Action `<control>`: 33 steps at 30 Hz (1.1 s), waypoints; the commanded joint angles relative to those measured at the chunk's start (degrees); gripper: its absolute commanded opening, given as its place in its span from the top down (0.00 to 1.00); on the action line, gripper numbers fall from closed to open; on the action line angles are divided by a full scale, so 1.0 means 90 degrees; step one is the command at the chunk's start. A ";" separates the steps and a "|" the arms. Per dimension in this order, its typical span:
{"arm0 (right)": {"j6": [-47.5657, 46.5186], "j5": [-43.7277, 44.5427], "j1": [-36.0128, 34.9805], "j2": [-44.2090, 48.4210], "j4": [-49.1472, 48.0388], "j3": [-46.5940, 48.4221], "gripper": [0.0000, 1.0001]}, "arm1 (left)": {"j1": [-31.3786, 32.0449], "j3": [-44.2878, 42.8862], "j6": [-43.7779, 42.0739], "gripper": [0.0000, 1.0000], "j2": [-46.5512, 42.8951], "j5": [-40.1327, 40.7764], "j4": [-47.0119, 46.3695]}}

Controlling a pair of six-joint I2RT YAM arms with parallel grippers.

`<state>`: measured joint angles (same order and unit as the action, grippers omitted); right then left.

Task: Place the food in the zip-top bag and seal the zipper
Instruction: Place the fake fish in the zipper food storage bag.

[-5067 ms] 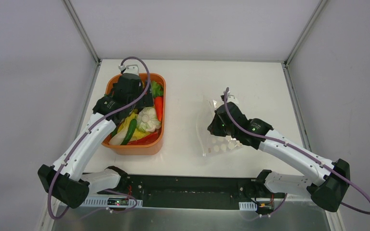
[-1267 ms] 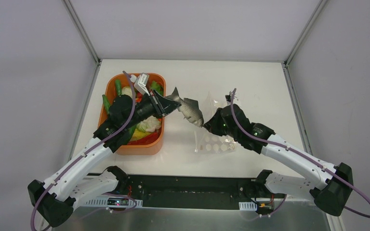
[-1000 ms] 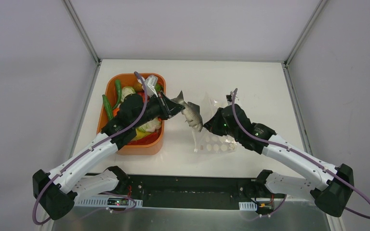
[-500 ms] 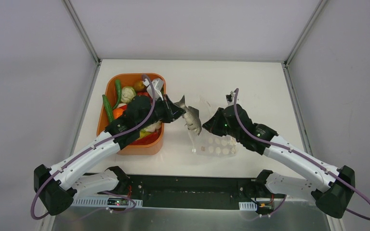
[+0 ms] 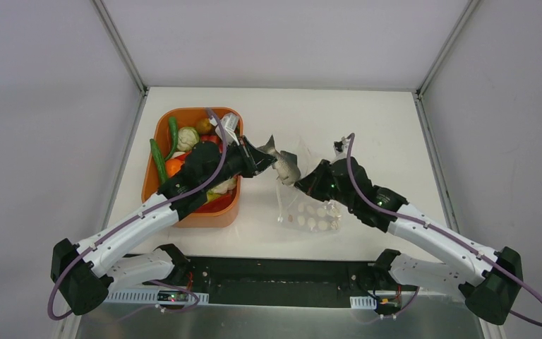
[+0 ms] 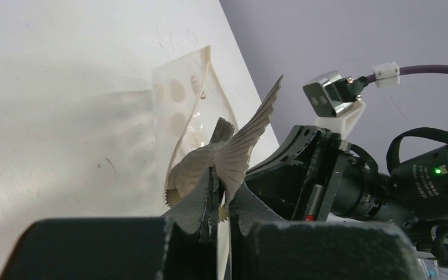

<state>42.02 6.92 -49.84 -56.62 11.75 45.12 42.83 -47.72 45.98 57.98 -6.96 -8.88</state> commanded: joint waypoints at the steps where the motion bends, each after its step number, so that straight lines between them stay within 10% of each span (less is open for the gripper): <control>1: 0.0267 -0.0154 0.0079 0.0408 -0.0567 -0.0081 0.99 | 0.0085 0.0200 0.0260 1.00 -0.0061 0.0131 -0.0644; 33: -0.0909 -0.1201 0.0230 0.0303 -0.0742 0.0173 1.00 | 0.0495 -0.1441 -0.0873 1.00 0.0824 0.0250 0.2283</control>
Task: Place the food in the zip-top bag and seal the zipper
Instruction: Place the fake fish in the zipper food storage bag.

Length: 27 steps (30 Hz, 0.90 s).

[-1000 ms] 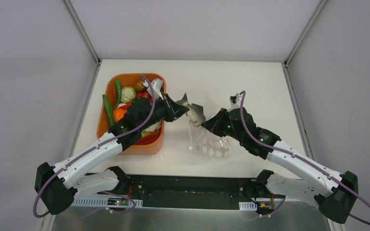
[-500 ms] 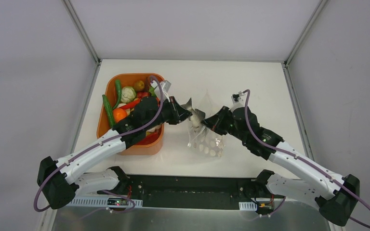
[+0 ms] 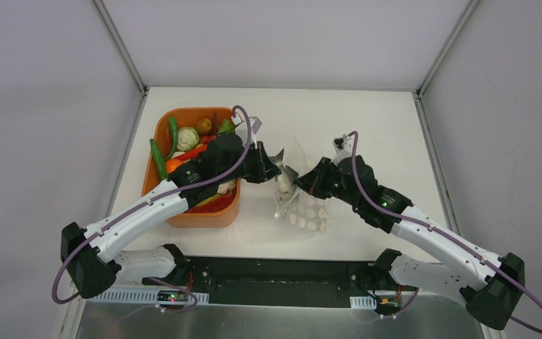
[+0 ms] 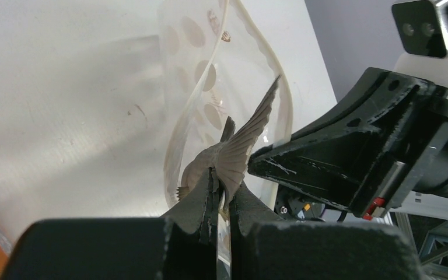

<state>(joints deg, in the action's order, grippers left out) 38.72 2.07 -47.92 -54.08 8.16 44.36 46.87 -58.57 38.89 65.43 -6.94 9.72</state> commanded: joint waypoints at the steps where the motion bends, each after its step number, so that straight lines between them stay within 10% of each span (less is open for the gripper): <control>1: -0.0616 -0.0740 0.0013 0.0045 -0.0383 0.0266 1.00 | 0.0046 -0.0224 -0.0056 1.00 -0.0008 0.0264 0.0185; 17: -0.1244 -0.0510 0.0010 0.0799 -0.1035 -0.0109 1.00 | 0.0143 -0.0690 -0.0064 0.97 0.0459 -0.0131 0.0455; 27: -0.1047 -0.0283 0.0004 0.0730 -0.0936 -0.0153 1.00 | 0.0251 -0.0870 -0.0216 0.63 0.0545 -0.0111 0.0590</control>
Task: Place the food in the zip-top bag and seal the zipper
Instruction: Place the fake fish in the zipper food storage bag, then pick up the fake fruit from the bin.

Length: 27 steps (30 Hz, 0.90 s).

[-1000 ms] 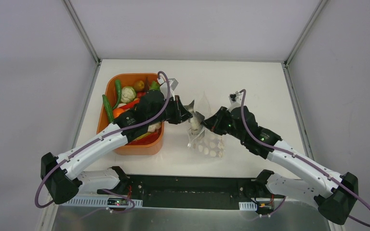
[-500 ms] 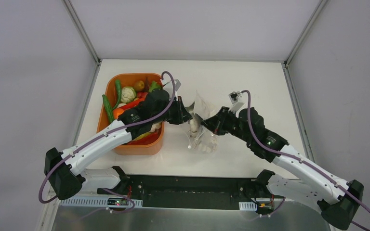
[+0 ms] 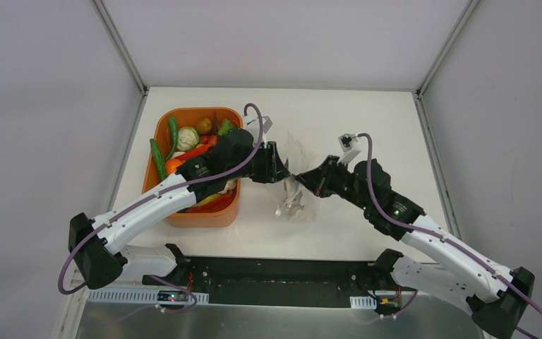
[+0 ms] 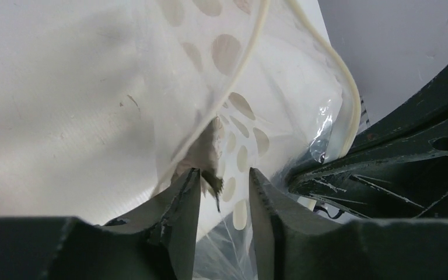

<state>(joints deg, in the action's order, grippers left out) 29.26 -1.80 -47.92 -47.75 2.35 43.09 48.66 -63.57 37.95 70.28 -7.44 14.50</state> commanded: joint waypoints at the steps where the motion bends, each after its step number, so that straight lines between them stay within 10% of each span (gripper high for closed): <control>1: 0.0010 0.0151 0.0010 0.0038 -0.0290 -0.0019 1.00 | 0.0060 -0.0319 -0.0133 0.60 -0.0001 -0.0018 0.0067; 27: 0.0459 0.0740 0.0005 -0.0225 0.0144 -0.0149 1.00 | 0.0127 -0.0025 -0.1141 0.33 -0.1446 0.1246 0.0573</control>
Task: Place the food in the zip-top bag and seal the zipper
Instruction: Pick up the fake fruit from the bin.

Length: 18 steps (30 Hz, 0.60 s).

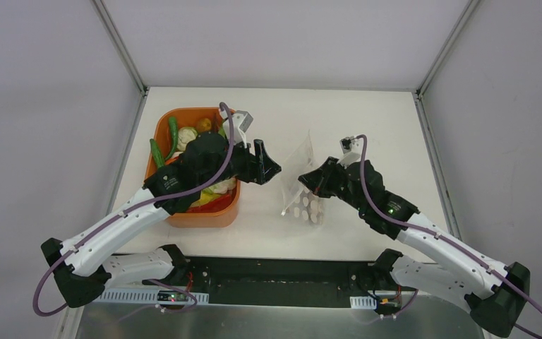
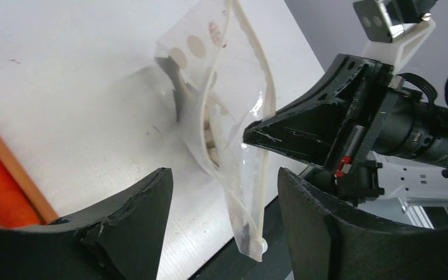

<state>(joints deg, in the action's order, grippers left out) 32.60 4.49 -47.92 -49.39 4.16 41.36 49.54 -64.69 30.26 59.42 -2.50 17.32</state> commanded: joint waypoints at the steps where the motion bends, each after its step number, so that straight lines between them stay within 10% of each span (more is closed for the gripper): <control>1: 0.0089 0.0022 0.0009 -0.0053 -0.0053 0.0039 1.00 | 0.0030 0.0112 -0.0307 0.31 -0.0298 0.0854 0.0299; 13: 0.0128 -0.0016 0.0010 -0.0118 -0.0010 0.0043 1.00 | -0.0133 0.0129 -0.0598 0.01 -0.0728 0.3043 0.1369; 18: 0.0110 -0.0025 0.0014 -0.0134 0.0109 0.0127 1.00 | -0.1268 0.0144 -0.0494 0.01 -0.0758 0.2734 0.1629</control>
<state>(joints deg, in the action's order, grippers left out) 33.04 4.25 -47.92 -50.41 4.47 41.36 45.32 -63.16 26.26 53.41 20.60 29.34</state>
